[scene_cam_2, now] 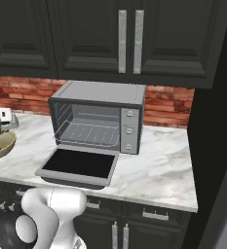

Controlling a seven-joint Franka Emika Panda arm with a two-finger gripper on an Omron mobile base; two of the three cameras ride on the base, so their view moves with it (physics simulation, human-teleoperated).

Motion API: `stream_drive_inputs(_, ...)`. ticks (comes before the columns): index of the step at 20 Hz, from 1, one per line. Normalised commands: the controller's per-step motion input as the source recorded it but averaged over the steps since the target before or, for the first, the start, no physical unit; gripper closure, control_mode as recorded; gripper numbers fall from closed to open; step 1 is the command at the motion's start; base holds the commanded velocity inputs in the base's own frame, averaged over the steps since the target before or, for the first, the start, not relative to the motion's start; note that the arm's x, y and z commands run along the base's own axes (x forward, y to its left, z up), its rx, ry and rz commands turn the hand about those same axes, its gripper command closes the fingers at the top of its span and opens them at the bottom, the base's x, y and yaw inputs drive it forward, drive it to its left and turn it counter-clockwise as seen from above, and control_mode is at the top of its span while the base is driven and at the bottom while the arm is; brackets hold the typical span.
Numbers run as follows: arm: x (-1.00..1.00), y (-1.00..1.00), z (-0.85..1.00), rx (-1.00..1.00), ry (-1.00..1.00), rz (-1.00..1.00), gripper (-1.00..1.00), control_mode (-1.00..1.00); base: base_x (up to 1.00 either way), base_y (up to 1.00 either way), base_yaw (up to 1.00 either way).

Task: Pick up the heated bread from the toaster oven and place it in the bowl. Then move the bread bowl to the dining counter.

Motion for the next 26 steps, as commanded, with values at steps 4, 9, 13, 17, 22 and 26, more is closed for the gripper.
stream_drive_inputs(4, 0.07, 0.58, -0.47, -0.01, 0.3, 0.1, 1.0, -1.0, 0.0, 0.0, 0.0)
stream_drive_inputs(9, 0.18, 0.65, -0.62, 0.0, 0.13, 0.02, 1.0, -1.0, 0.0, 0.0, 0.0)
stream_drive_inputs(13, 0.47, 0.74, -0.8, -0.07, 0.01, 0.0, 1.0, -1.0, 0.0, 0.0, 0.0)
stream_drive_inputs(17, 0.88, 0.64, -0.84, -0.11, 0.0, 0.0, 1.0, -1.0, 0.0, 0.0, 0.0)
stream_drive_inputs(22, 0.87, 0.52, -0.37, -0.03, 0.0, -0.04, -1.0, -1.0, 0.0, 0.0, 0.0)
stream_drive_inputs(26, 0.32, 0.1, 0.14, 0.0, 0.06, -0.07, -1.0, -1.0, 0.0, 0.0, 0.0)
